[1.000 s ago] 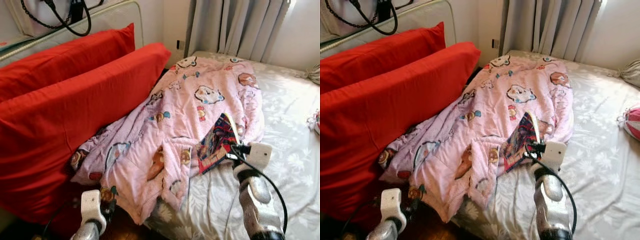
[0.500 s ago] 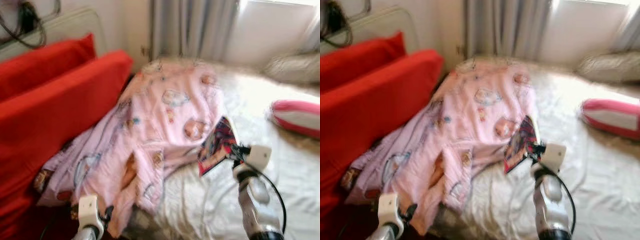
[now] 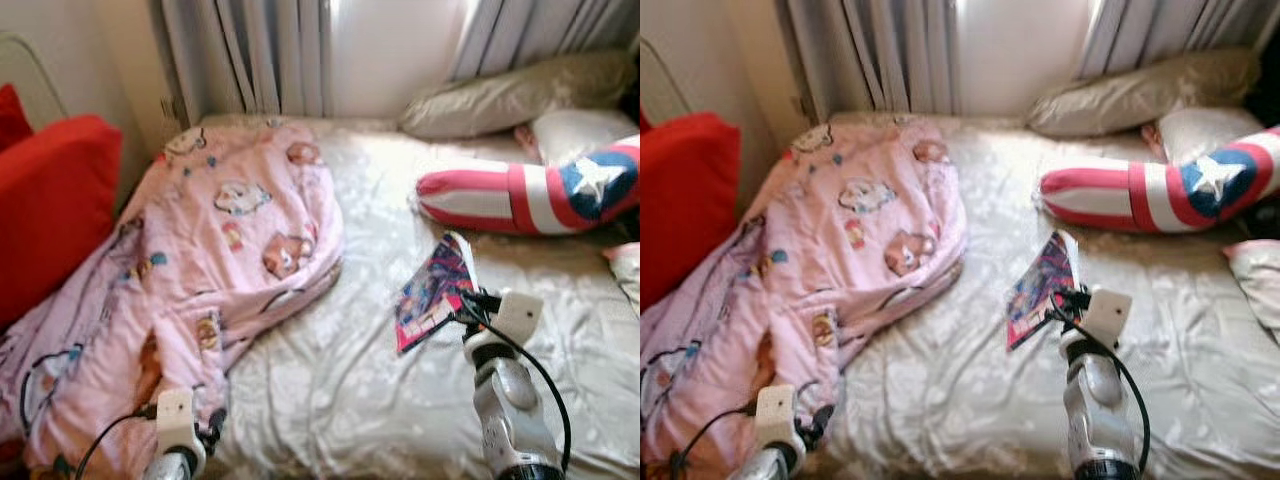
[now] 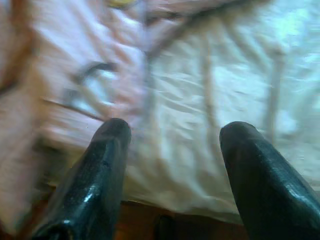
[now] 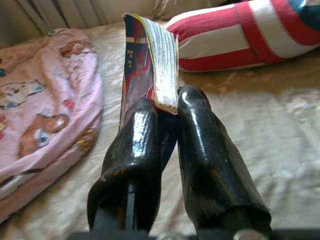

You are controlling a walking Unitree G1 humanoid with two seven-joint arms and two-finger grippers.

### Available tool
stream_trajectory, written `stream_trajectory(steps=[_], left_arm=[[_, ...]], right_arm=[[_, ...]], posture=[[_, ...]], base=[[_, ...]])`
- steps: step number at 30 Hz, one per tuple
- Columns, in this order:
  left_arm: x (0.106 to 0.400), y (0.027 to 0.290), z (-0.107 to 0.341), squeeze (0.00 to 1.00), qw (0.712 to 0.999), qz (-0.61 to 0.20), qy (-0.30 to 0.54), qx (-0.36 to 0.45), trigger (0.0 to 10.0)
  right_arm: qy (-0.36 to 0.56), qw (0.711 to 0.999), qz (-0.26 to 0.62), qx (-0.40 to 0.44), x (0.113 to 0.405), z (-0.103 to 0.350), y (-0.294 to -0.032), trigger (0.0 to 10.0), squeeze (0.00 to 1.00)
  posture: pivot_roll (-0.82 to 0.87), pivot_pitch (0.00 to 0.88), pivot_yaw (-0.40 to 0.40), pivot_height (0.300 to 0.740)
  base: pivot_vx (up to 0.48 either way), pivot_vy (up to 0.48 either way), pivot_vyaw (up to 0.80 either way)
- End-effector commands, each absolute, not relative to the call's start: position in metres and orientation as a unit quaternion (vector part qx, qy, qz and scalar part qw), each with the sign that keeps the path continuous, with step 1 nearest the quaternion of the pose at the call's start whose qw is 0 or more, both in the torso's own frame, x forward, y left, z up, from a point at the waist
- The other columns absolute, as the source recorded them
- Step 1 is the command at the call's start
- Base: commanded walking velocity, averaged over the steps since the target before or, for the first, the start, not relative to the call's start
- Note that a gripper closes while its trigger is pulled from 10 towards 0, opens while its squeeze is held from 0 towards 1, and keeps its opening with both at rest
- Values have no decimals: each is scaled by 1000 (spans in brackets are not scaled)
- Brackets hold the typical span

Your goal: Clean up the room

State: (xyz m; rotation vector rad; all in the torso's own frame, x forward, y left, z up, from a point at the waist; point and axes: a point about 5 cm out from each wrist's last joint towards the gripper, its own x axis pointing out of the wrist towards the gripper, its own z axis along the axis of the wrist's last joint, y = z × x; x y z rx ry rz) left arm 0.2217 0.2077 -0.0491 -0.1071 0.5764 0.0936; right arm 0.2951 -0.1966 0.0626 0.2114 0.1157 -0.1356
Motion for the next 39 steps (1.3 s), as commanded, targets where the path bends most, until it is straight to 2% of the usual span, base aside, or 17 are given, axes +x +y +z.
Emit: stream_trajectory(steps=[1, 23, 39], left_arm=[[214, 212, -53, 0, 952, 52, 297, -49, 10000], [215, 213, -53, 0, 952, 53, 298, -49, 10000], [214, 212, -54, 0, 951, 47, 301, -53, 10000]], right_arm=[[28, 992, -62, 105, 301, 75, -194, 10000, 0], [34, 992, -57, 108, 302, 71, -193, 10000, 0], [36, 992, -62, 108, 300, 69, -195, 10000, 0]], posture=[[54, 0, -6, 735], [58, 9, -6, 735], [57, 11, -3, 735]], base=[[0, -431, 0], [0, -426, 0], [0, 0, 0]])
